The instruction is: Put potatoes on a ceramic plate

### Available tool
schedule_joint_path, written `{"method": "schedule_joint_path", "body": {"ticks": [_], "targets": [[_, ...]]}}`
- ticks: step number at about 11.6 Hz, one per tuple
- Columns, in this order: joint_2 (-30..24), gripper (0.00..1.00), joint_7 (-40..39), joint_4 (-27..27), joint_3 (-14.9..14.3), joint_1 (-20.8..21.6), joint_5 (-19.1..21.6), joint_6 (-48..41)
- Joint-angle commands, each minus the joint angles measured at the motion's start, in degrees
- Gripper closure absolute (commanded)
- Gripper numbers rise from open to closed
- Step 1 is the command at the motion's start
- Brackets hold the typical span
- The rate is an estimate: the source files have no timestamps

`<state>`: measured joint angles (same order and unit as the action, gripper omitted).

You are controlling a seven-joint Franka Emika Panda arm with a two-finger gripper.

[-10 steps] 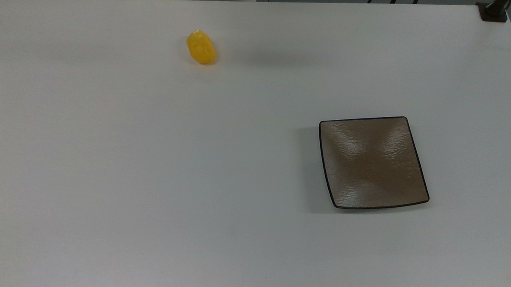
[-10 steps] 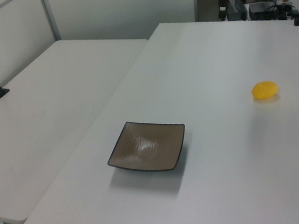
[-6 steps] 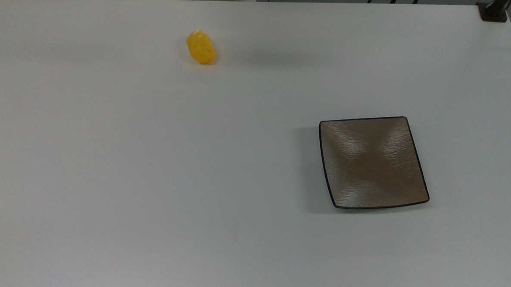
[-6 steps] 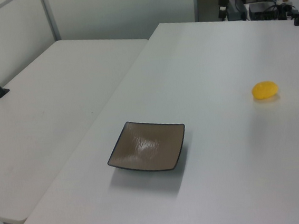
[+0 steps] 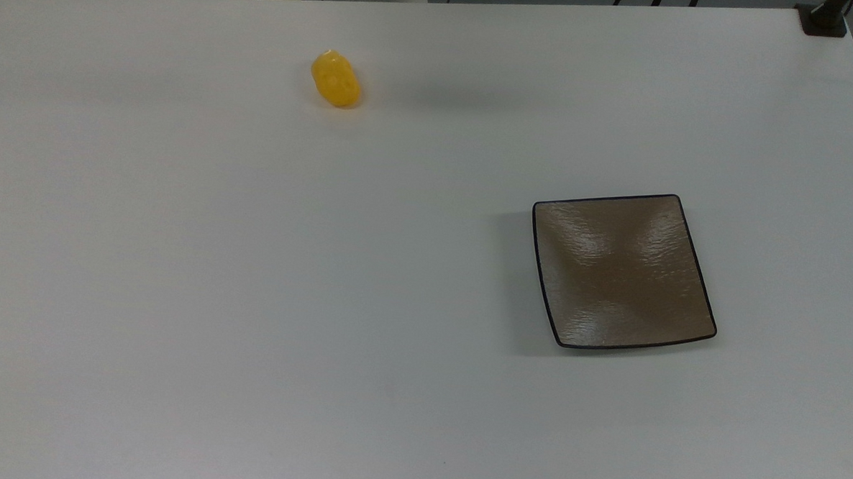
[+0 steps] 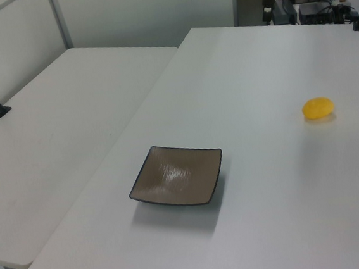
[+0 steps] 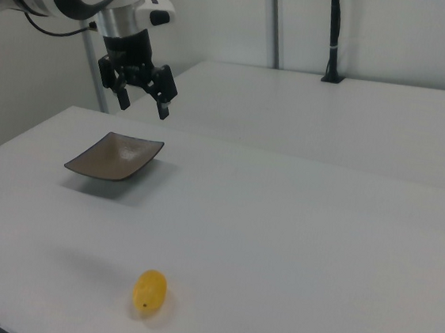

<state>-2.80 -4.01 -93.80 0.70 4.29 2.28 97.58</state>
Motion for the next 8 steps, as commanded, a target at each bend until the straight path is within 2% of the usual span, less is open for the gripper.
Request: {"method": "schedule_joint_path", "body": {"ticks": [1, 8], "targets": [[-1.77, 0.00, -0.30, -2.18, -1.23, 1.07, 0.97, 1.29], [-2.12, 0.00, -0.30, -2.44, -1.23, 1.16, 0.89, -1.60]]}}
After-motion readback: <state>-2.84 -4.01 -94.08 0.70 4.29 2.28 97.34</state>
